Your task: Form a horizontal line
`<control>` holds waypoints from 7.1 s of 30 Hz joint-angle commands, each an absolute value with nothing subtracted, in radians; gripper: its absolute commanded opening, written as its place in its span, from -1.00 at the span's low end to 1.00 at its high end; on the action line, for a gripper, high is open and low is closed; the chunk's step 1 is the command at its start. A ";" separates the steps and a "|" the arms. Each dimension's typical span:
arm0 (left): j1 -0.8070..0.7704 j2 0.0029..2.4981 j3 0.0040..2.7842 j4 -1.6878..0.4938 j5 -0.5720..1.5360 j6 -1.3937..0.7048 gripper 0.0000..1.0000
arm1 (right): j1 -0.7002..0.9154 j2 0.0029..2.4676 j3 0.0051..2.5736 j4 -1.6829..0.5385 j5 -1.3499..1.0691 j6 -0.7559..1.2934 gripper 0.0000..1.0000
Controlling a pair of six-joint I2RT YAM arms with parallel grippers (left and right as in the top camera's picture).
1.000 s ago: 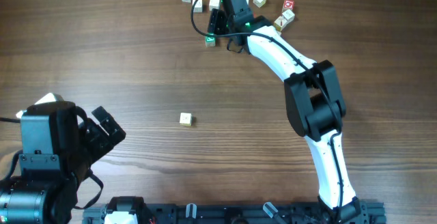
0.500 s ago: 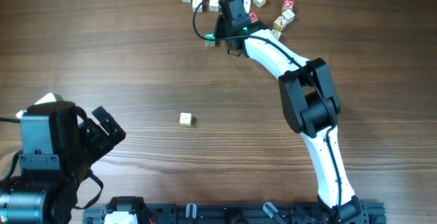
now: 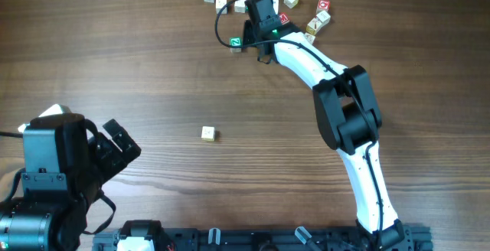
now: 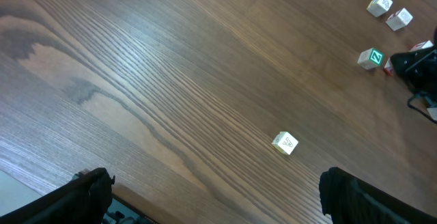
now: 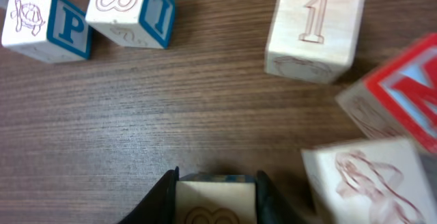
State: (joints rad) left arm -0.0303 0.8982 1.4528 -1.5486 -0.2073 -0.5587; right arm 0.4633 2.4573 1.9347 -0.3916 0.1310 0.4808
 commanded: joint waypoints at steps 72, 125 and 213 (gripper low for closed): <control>-0.024 0.897 1.456 -1.547 -0.199 -0.558 1.00 | 0.877 2.078 1.478 -0.712 0.056 0.923 -0.21; -0.024 0.897 1.456 -1.547 -0.199 -0.558 1.00 | 0.876 2.108 1.478 -0.680 0.089 0.968 -0.45; -0.024 0.897 1.456 -1.547 -0.199 -0.558 1.00 | 0.831 2.089 1.480 -0.920 -0.149 1.231 -0.26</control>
State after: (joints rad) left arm -0.0303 0.8982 1.4528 -1.5486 -0.2073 -0.5587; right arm 0.8288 2.0892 1.4815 -0.9253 -0.1753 1.2266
